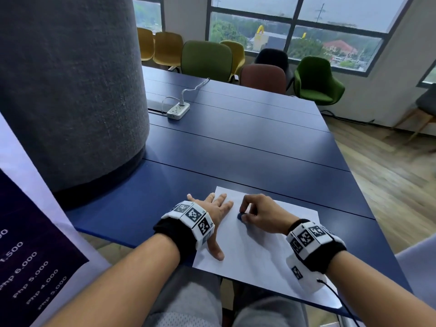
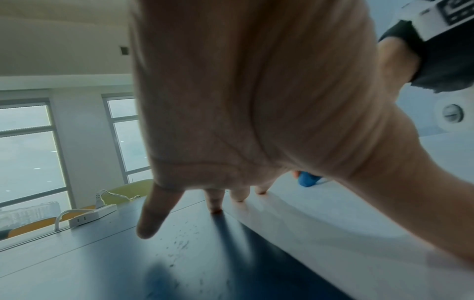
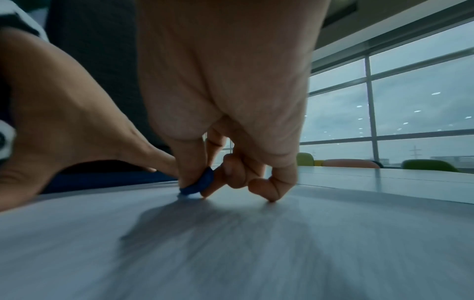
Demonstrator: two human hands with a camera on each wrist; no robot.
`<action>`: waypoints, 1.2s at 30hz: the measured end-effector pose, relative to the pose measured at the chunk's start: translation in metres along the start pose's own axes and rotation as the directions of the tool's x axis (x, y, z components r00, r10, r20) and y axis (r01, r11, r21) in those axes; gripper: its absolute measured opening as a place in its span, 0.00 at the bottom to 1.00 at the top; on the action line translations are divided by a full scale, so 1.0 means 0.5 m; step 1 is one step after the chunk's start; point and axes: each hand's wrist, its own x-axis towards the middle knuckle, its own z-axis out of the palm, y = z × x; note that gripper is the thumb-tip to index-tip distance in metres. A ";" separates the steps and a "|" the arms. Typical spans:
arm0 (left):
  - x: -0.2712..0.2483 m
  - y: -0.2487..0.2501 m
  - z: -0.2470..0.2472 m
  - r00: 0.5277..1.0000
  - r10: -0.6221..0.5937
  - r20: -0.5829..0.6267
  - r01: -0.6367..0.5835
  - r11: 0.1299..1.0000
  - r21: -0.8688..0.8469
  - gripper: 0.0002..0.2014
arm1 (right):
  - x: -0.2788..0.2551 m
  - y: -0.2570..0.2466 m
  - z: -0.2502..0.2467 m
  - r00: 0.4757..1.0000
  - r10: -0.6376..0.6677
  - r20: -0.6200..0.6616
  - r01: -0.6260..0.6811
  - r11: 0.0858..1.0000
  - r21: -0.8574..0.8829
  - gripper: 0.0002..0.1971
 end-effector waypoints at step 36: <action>0.012 -0.006 0.002 0.999 0.024 0.029 -0.024 0.999 0.024 0.71 | -0.085 -0.037 0.046 0.965 -0.149 0.216 0.153 0.988 0.002 0.04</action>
